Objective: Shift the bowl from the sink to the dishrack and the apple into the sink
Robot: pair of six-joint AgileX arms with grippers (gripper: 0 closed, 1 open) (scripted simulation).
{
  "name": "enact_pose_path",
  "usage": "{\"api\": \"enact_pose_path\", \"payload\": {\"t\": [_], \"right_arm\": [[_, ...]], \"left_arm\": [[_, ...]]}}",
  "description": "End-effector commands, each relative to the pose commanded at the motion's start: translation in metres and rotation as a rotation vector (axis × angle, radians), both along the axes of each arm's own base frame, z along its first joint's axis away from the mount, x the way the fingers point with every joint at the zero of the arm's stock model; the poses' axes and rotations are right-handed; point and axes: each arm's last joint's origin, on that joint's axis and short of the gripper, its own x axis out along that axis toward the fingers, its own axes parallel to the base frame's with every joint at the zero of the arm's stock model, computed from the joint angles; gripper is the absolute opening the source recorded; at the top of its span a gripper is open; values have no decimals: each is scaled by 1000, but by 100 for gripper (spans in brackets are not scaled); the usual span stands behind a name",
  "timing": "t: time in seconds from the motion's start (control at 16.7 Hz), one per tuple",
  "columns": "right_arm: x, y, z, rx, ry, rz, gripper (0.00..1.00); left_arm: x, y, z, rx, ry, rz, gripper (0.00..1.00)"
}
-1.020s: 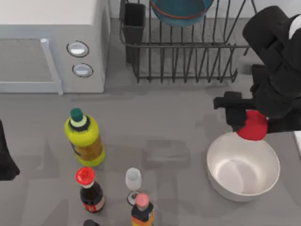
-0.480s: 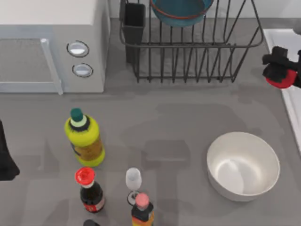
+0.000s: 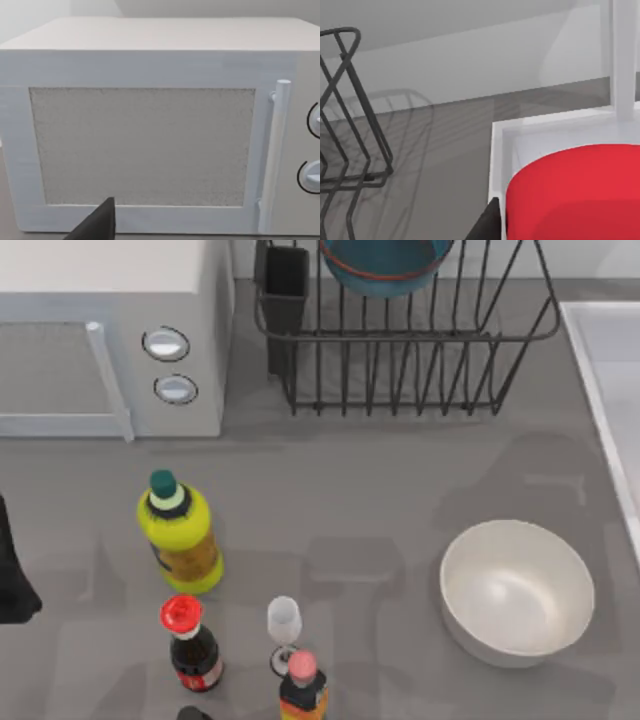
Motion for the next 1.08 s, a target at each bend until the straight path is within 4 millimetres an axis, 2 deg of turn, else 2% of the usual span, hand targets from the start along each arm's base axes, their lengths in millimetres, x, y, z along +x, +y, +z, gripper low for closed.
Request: {"api": "enact_pose_path", "payload": {"t": [0.24,0.48,0.9,1.08], "right_arm": [[-31,-38,8,-140,-232,-63,0],[-54,-55,11,-234,-336,-105,0],[-54,-56,10,-237,-339,-106,0],[-50,-60,-4,-236,-333,-110,0]], "left_arm": [[0,0,0,0,0,0,100],[0,0,0,0,0,0,100],[0,0,0,0,0,0,100],[0,0,0,0,0,0,100]]}}
